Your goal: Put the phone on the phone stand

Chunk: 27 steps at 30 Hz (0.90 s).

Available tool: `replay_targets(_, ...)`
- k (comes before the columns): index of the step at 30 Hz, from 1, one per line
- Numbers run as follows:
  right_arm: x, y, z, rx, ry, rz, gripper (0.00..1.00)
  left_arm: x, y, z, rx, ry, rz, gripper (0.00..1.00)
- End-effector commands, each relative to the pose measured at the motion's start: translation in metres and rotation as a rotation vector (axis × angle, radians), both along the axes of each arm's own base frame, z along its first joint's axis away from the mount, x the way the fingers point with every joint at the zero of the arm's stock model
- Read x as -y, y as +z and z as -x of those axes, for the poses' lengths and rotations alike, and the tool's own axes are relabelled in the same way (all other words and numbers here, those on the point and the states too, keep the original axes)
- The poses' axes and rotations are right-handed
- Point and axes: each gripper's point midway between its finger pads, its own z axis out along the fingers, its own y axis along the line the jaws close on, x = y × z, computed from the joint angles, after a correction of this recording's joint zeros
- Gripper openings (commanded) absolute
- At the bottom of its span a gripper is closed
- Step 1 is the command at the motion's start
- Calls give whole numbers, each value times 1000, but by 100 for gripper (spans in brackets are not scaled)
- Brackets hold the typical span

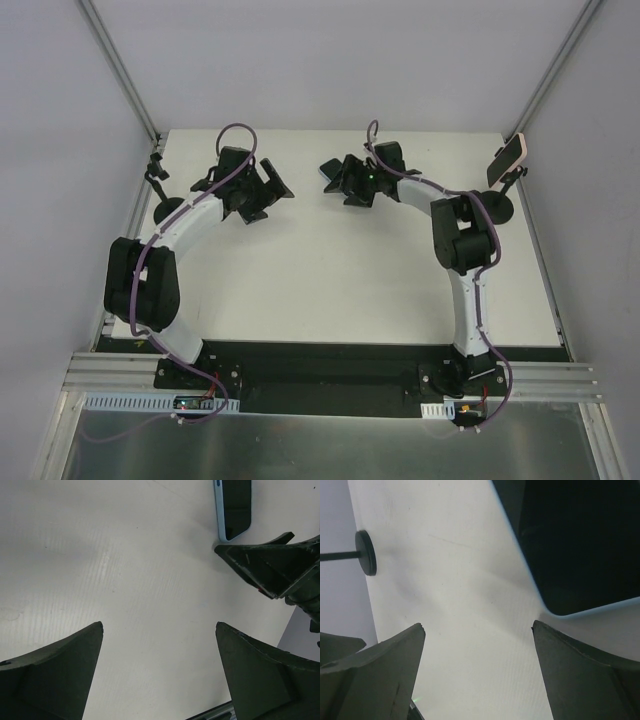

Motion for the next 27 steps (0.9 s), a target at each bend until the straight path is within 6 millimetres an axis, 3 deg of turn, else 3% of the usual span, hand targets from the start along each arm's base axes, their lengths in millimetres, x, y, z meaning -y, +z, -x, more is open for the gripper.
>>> replay_targets(1, 34, 54, -45, 106, -84, -75, 91, 9, 13, -3, 27, -32, 44, 93)
replay_targets(9, 66, 51, -92, 143, -177, -90, 91, 28, 17, 20, 67, -174, 133, 90)
replay_targets(10, 68, 37, -97, 122, -189, -78, 91, 26, 11, 25, 63, -177, 131, 90)
replay_targets(16, 55, 14, -124, 54, -203, -74, 91, 25, 22, 37, 137, -201, 122, 94)
replay_targets(21, 33, 12, -115, 58, -171, -62, 91, 21, 33, 38, 190, -207, 94, 99)
replay_targets(23, 19, 5, -99, 49, -127, -43, 90, 19, 33, 37, 199, -202, 81, 99)
replay_targets(24, 15, 13, -93, 59, -115, -42, 90, 16, 32, 35, 203, -188, 68, 99)
replay_targets(25, 9, -2, -76, 20, -99, -17, 89, 15, 32, 33, 205, -187, 62, 99)
replay_targets(26, 5, -2, -68, 29, -76, -8, 89, 12, 31, 32, 201, -181, 50, 99)
replay_targets(27, -5, -4, -46, 29, -33, 12, 87, 8, 26, 29, 184, -170, 34, 99)
